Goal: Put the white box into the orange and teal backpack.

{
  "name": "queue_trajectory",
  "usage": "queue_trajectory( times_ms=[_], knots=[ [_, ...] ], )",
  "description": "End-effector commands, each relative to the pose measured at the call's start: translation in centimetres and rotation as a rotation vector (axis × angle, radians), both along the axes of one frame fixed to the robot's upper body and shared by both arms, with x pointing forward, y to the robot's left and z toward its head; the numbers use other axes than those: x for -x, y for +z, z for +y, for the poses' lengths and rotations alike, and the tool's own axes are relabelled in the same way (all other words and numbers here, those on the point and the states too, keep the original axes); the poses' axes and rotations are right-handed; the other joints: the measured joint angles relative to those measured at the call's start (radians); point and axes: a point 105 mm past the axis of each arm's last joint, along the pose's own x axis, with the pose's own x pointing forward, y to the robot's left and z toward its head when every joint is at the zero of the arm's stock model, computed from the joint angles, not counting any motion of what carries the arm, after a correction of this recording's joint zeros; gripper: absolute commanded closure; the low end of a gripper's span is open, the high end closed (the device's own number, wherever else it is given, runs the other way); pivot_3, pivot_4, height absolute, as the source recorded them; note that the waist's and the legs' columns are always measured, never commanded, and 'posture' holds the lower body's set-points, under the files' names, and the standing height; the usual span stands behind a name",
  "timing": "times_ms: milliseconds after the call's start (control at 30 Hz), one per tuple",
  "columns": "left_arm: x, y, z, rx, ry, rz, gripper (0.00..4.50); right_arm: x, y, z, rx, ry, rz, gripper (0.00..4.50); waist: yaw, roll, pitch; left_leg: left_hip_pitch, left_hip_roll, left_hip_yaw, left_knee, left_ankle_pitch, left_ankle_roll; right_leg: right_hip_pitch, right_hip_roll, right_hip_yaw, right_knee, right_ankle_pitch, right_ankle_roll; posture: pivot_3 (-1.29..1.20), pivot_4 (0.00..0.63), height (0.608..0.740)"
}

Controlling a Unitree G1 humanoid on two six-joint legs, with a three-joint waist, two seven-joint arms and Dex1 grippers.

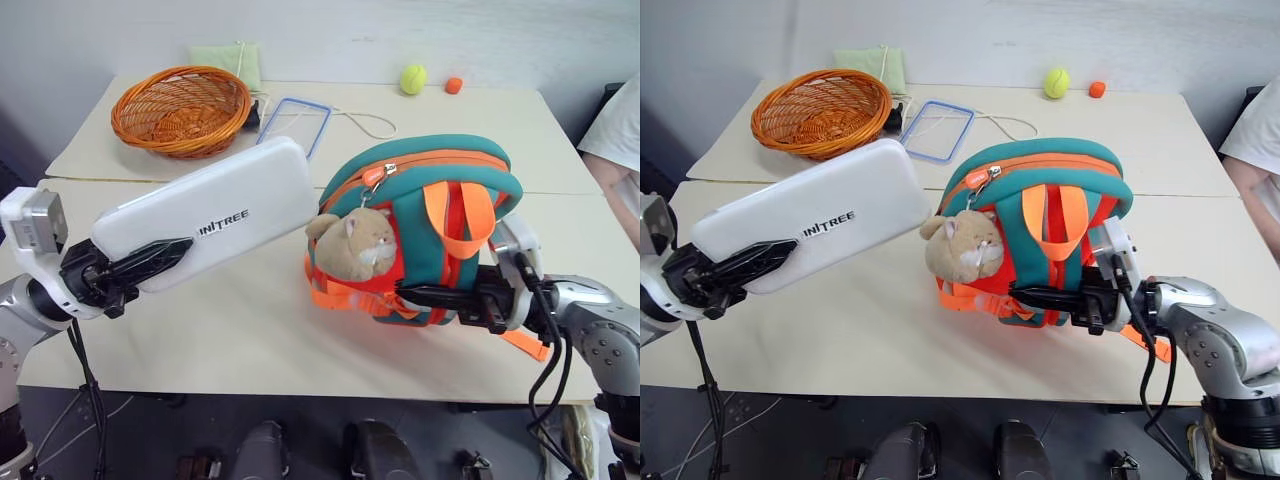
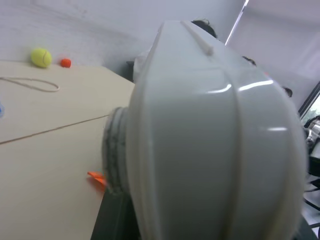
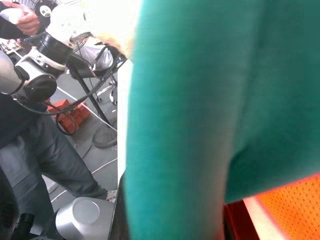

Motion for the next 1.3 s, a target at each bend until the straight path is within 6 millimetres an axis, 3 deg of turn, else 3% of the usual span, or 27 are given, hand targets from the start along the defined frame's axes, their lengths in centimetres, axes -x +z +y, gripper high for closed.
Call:
queue_trajectory(
  times_ms=[33, 133, 400, 600, 800, 900, 1000, 1067, 1200, 1300],
  knots=[
    [-0.3, 0.8, -0.6, -0.026, 0.007, -0.089, 3.26, 0.1, 0.7, 0.2, -0.009, 0.021, -0.045, 4.49, 0.001, 0.0, 0.0, 0.0, 0.0, 0.0, 0.0, 0.0, 0.0, 0.0, 0.0, 0.0, 0.0, 0.0, 0.0, 0.0, 0.15, 0.74],
    [-1.6, 0.5, -1.9, -0.057, -0.014, -0.14, 3.26, 0.1, 0.4, 0.3, 0.003, 0.034, -0.043, 4.49, 0.007, 0.0, 0.0, 0.0, -0.001, 0.0, 0.002, 0.0, 0.001, 0.001, 0.0, 0.0, 0.0, 0.0, 0.0, 0.0, 0.15, 0.74],
    [-1.8, -1.5, -5.5, -0.232, -0.207, -0.16, 3.26, -0.4, 0.4, 0.7, -0.005, 0.02, -0.076, 4.49, 0.001, 0.0, 0.0, -0.001, 0.0, 0.001, 0.002, 0.0, 0.001, 0.001, 0.001, 0.0, -0.001, 0.0, 0.0, 0.0, 0.15, 0.74],
    [-5.1, -2.1, -8.6, -0.337, -0.133, -0.254, 3.26, -0.2, 0.3, 1.2, -0.011, 0.044, -0.078, 4.49, 0.009, 0.0, 0.0, -0.001, 0.0, 0.0, 0.004, 0.001, 0.001, 0.002, 0.002, 0.0, 0.0, 0.0, 0.0, 0.0, 0.15, 0.74],
    [-8.3, -1.4, -12.2, -0.426, -0.082, -0.256, 3.26, -0.2, 0.4, 1.5, -0.011, 0.058, -0.078, 4.49, 0.021, -0.001, 0.0, -0.001, 0.0, 0.0, 0.005, 0.001, 0.001, 0.001, 0.002, 0.0, 0.0, 0.0, 0.001, 0.0, 0.15, 0.74],
    [-9.3, -0.7, -15.2, -0.46, -0.128, -0.312, 3.26, 0.0, 0.4, 1.7, -0.008, 0.074, -0.071, 4.49, 0.025, -0.001, 0.0, -0.002, 0.001, 0.001, 0.008, 0.001, 0.001, 0.001, 0.003, 0.0, 0.001, 0.0, 0.001, 0.0, 0.15, 0.74],
    [-9.6, 0.6, -18.2, -0.375, -0.202, -0.293, 3.26, 0.1, 0.4, 1.9, -0.006, 0.084, -0.071, 4.49, 0.028, -0.001, 0.0, -0.004, 0.001, 0.0, 0.013, 0.0, 0.002, 0.0, 0.003, 0.0, 0.004, 0.0, 0.001, 0.0, 0.15, 0.74],
    [-9.8, 0.2, -19.9, -0.395, -0.248, -0.292, 3.26, 0.1, 0.5, 2.2, -0.008, 0.09, -0.079, 4.49, 0.027, -0.001, 0.0, -0.006, 0.001, 0.0, 0.015, 0.0, 0.002, -0.001, 0.003, 0.0, 0.006, 0.0, 0.001, 0.0, 0.15, 0.74],
    [-9.9, 0.2, -21.0, -0.393, -0.273, -0.303, 3.26, 0.0, 0.9, 2.6, -0.019, 0.083, -0.093, 4.49, 0.023, -0.001, 0.0, -0.007, 0.001, 0.0, 0.014, 0.0, 0.002, -0.003, 0.004, 0.0, 0.006, 0.0, 0.001, 0.0, 0.15, 0.74],
    [-9.6, 0.0, -20.1, -0.387, -0.278, -0.263, 2.33, 0.0, 0.9, 2.7, -0.017, 0.071, -0.1, 4.5, 0.024, -0.001, 0.0, -0.007, 0.002, 0.0, 0.014, 0.001, 0.001, -0.004, 0.005, 0.0, 0.007, 0.0, 0.001, 0.0, 0.15, 0.74]
  ],
)
